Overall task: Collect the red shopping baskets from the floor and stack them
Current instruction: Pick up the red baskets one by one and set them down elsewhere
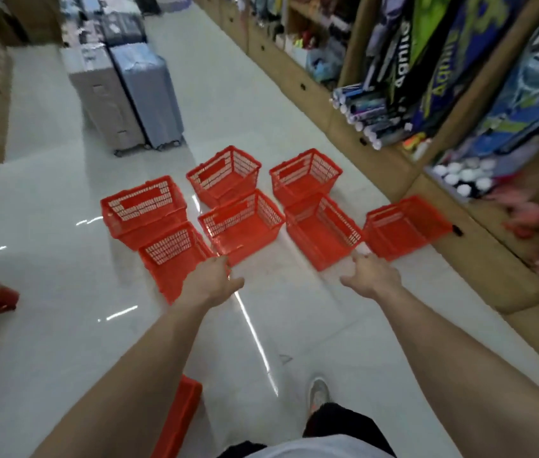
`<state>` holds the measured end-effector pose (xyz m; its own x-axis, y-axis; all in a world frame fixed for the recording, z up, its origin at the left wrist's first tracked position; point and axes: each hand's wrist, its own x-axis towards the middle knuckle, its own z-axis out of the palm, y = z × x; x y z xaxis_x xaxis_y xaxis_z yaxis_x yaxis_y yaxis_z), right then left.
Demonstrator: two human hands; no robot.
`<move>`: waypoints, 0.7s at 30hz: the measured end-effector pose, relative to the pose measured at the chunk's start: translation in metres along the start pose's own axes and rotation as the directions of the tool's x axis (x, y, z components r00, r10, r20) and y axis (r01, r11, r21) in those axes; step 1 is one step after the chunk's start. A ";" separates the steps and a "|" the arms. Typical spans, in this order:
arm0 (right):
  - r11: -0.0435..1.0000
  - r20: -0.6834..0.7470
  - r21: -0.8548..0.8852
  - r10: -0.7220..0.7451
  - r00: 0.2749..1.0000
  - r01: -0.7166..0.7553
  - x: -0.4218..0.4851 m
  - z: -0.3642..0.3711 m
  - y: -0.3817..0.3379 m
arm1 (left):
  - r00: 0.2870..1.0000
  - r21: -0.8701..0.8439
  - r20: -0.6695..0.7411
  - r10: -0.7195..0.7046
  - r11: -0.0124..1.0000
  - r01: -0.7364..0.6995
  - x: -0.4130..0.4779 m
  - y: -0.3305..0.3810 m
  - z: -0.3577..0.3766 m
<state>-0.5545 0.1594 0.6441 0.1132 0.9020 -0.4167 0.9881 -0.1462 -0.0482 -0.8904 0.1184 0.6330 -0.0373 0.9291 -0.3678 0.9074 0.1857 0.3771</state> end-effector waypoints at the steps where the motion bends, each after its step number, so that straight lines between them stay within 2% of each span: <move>1: 0.999 0.005 0.026 0.042 0.999 -0.042 0.002 -0.001 0.023 | 0.999 0.014 0.015 0.042 0.999 -0.042 0.009 0.024 0.004; 7: 0.971 0.041 0.132 0.197 0.979 -0.201 0.038 -0.003 0.160 | 0.980 0.147 0.085 0.178 0.971 -0.189 0.075 0.172 0.039; 13: 0.927 0.049 0.230 0.294 0.954 -0.297 0.086 -0.028 0.299 | 0.950 0.137 0.144 0.277 0.945 -0.296 0.142 0.322 0.082; 21: 0.869 0.096 0.279 0.399 0.912 -0.409 0.152 -0.055 0.439 | 0.925 0.161 0.231 0.301 0.926 -0.342 0.236 0.461 0.127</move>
<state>-0.0973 0.2550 0.6098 0.4870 0.7252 -0.4867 0.7829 -0.6095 -0.1247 -0.4277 0.3827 0.6118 0.3357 0.8415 -0.4232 0.9203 -0.1972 0.3377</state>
